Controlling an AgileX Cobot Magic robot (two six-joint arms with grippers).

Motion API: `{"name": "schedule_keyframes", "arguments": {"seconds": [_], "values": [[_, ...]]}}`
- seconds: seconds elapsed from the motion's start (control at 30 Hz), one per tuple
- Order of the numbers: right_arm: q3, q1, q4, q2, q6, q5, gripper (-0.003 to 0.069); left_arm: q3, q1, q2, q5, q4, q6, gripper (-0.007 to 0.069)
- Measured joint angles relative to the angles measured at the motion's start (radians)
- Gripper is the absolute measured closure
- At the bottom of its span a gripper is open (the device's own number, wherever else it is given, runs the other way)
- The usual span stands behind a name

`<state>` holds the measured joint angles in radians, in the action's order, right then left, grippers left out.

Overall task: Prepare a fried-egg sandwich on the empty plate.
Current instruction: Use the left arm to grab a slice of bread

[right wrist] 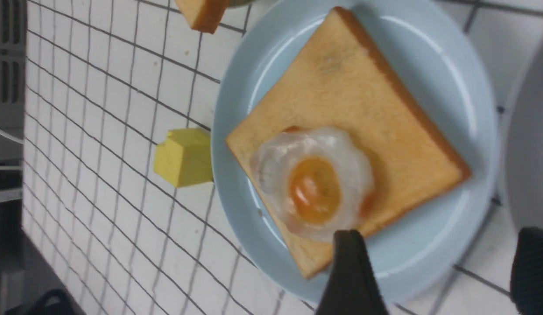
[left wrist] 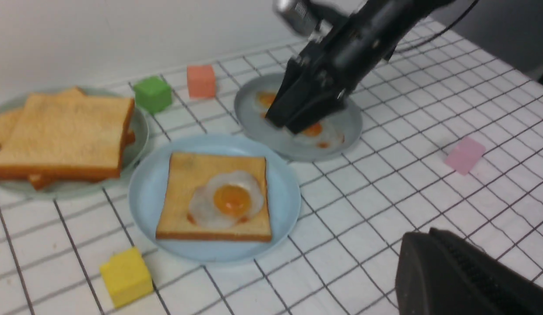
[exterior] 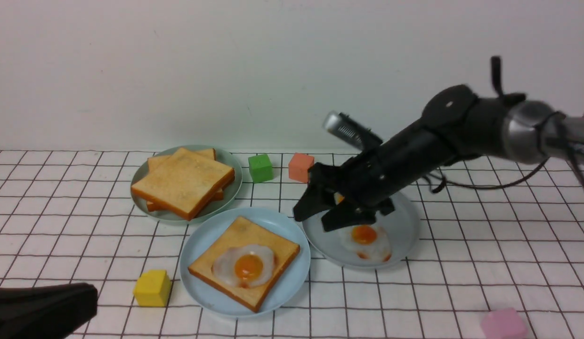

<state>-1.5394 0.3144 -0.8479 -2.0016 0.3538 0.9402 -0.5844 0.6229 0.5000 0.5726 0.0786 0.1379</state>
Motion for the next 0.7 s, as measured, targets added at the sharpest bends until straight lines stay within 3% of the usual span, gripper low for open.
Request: {"name": "schedule_keyframes", "arguments": {"seconds": [0.1,0.13,0.17,0.2,0.27,0.33,0.5,0.7], "values": [[0.026,-0.017,0.210,0.151,-0.055,0.057,0.0334,-0.005,0.000,0.132,0.000,-0.046,0.096,0.0636],[0.026,-0.017,0.210,0.162,-0.060,0.057,0.0334,-0.005,0.000,0.132,0.000,-0.050,0.102,0.0636],[0.063,-0.012,0.322,0.263,-0.099,0.078,0.0448,-0.024,-0.001,0.230,0.000,-0.086,0.144,0.0636],[0.097,-0.004,0.381,0.341,-0.118,0.082,0.0503,-0.042,-0.006,0.288,0.000,-0.107,0.165,0.0638],[0.155,0.008,0.448,0.460,-0.148,0.081,0.0596,-0.097,-0.027,0.412,0.000,-0.135,0.190,0.0638],[0.205,0.020,0.478,0.567,-0.164,0.073,0.0643,-0.147,-0.054,0.501,-0.001,-0.145,0.195,0.0638],[0.376,0.035,0.500,0.838,-0.188,0.010,0.0666,-0.344,-0.185,0.782,-0.010,-0.126,0.129,0.0638],[0.504,0.035,0.527,1.090,-0.188,-0.061,0.0655,-0.609,-0.301,1.113,0.015,-0.103,-0.056,0.0638]]}}
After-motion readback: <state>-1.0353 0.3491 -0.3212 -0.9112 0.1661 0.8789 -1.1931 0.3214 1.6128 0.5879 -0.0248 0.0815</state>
